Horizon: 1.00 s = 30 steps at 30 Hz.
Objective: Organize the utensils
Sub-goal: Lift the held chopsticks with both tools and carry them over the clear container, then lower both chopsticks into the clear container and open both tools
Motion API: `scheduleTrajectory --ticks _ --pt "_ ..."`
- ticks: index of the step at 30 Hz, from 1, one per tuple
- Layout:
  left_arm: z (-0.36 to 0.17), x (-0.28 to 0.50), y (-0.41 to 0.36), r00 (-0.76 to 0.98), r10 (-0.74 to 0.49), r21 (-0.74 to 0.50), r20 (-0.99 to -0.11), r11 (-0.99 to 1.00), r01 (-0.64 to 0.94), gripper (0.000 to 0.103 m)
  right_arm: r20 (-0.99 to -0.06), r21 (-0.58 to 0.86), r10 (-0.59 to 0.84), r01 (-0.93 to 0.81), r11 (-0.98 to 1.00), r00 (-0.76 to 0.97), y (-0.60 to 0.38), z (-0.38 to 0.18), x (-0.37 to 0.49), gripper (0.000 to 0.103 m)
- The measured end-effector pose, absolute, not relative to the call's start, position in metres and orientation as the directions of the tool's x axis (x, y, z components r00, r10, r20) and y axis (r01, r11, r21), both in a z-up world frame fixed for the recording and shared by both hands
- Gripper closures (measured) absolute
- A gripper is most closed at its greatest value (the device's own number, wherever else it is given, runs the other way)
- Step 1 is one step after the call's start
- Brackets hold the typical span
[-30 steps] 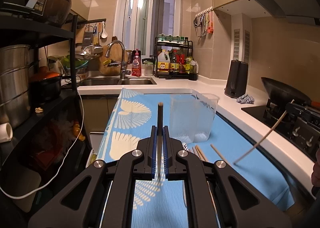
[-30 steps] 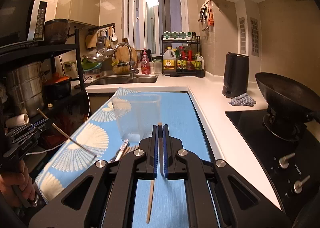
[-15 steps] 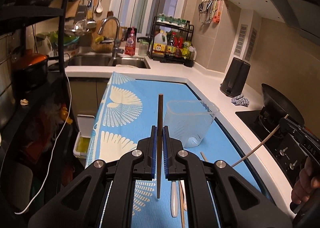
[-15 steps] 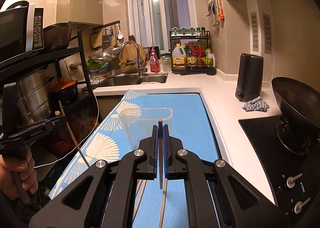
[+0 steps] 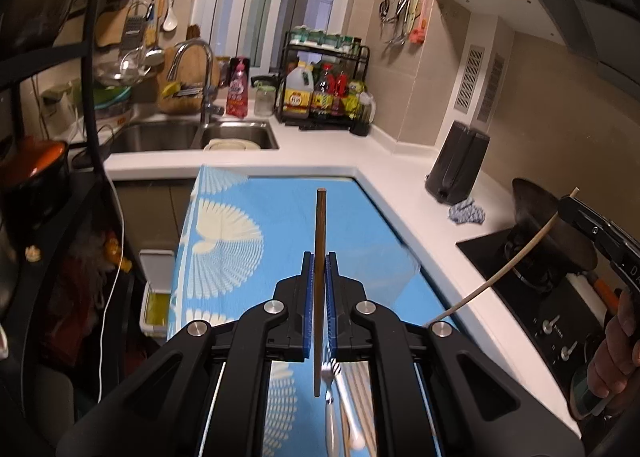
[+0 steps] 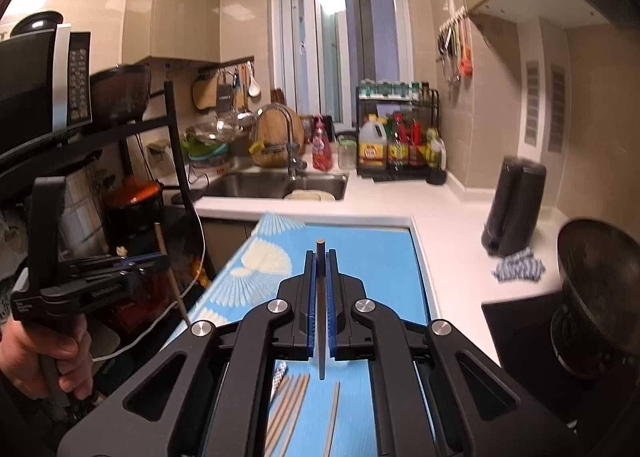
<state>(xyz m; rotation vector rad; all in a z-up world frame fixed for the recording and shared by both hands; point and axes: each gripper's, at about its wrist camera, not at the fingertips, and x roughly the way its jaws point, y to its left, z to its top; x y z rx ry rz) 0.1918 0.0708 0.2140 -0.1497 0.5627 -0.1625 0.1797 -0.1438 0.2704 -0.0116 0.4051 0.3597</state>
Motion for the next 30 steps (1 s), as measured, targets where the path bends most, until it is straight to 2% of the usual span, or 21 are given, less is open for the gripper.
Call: scheduleTrajectory --ticks 5,10,19,22,23,24,26,30 --pt "0.263 0.217 0.061 0.877 -0.216 -0.189 -0.430 0.971 0.147 0.097 -0.325 0.023 0.347 -0.359 0.933 0.880 -0.127 0.308 0.202 0.099" --pt "0.269 0.251 0.048 0.904 -0.200 -0.175 -0.379 0.974 0.143 0.097 -0.358 0.030 0.335 -0.348 0.937 0.871 -0.117 0.286 0.245 0.099" --pt "0.150 0.308 0.042 0.803 -0.255 -0.204 -0.539 0.964 0.169 0.097 -0.545 0.163 0.319 -0.275 0.947 0.775 -0.129 0.172 0.311 0.098" --pt "0.122 0.310 0.047 0.766 -0.274 -0.233 -0.582 0.958 0.166 0.095 -0.604 0.163 0.305 -0.260 0.952 0.737 -0.131 0.142 0.320 0.094" --pt "0.114 0.308 0.050 0.760 -0.273 -0.241 -0.590 0.958 0.157 0.088 -0.625 0.176 0.314 -0.263 0.949 0.714 -0.130 0.134 0.323 0.092" --pt "0.107 0.306 0.052 0.755 -0.272 -0.248 -0.596 0.957 0.149 0.076 -0.645 0.185 0.317 -0.260 0.948 0.696 -0.131 0.125 0.326 0.092" --pt "0.096 0.303 0.055 0.746 -0.268 -0.254 -0.610 0.957 0.136 0.067 -0.673 0.179 0.303 -0.248 0.952 0.674 -0.131 0.112 0.329 0.090" --pt "0.082 0.304 0.056 0.724 -0.286 -0.286 -0.628 0.950 0.127 0.067 -0.695 0.177 0.288 -0.231 0.957 0.659 -0.128 0.099 0.330 0.087"
